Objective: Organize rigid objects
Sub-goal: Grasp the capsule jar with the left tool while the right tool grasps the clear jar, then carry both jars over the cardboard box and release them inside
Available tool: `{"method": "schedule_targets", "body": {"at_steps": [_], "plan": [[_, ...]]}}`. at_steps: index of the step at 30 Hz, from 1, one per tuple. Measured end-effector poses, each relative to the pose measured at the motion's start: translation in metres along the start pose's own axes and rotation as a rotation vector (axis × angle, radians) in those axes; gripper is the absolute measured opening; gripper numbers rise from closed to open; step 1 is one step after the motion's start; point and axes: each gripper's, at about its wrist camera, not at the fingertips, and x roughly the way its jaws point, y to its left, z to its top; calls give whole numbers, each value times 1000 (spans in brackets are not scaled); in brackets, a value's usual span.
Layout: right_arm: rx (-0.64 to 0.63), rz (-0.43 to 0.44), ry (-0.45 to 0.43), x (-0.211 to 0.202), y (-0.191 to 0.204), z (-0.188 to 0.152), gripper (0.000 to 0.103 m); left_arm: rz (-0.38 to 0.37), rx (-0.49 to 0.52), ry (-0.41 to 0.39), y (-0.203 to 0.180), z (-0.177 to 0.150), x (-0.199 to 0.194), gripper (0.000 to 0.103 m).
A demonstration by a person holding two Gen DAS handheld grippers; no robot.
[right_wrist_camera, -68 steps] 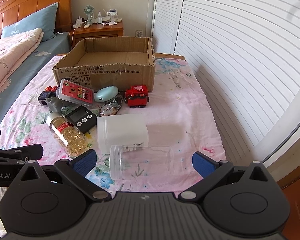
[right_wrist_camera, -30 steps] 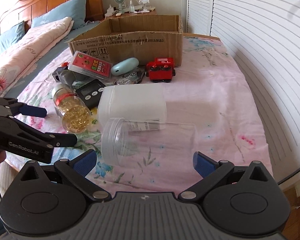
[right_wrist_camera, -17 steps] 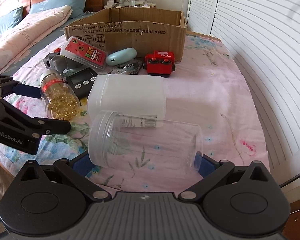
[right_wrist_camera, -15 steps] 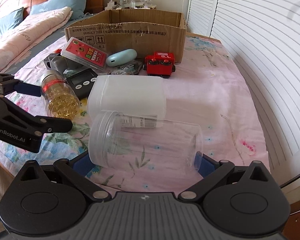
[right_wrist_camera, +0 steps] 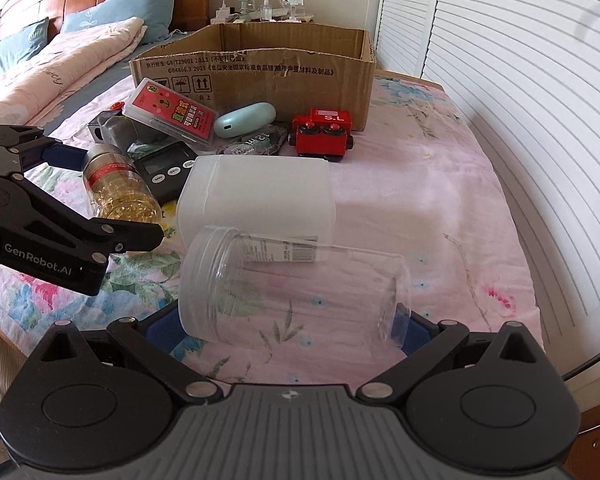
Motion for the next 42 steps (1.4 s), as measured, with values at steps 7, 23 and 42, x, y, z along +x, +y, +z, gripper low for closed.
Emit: {"method": "schedule_targets", "body": {"at_steps": [7, 23, 42], "plan": [[4, -15, -7, -6, 5, 3, 103, -10, 5, 1, 2, 1, -2, 96], [-4, -9, -10, -10, 10, 13, 101, -11, 7, 4, 6, 0, -4, 94], [-51, 14, -41, -31, -5, 38, 94, -50, 34, 51, 19, 24, -32, 93]]}}
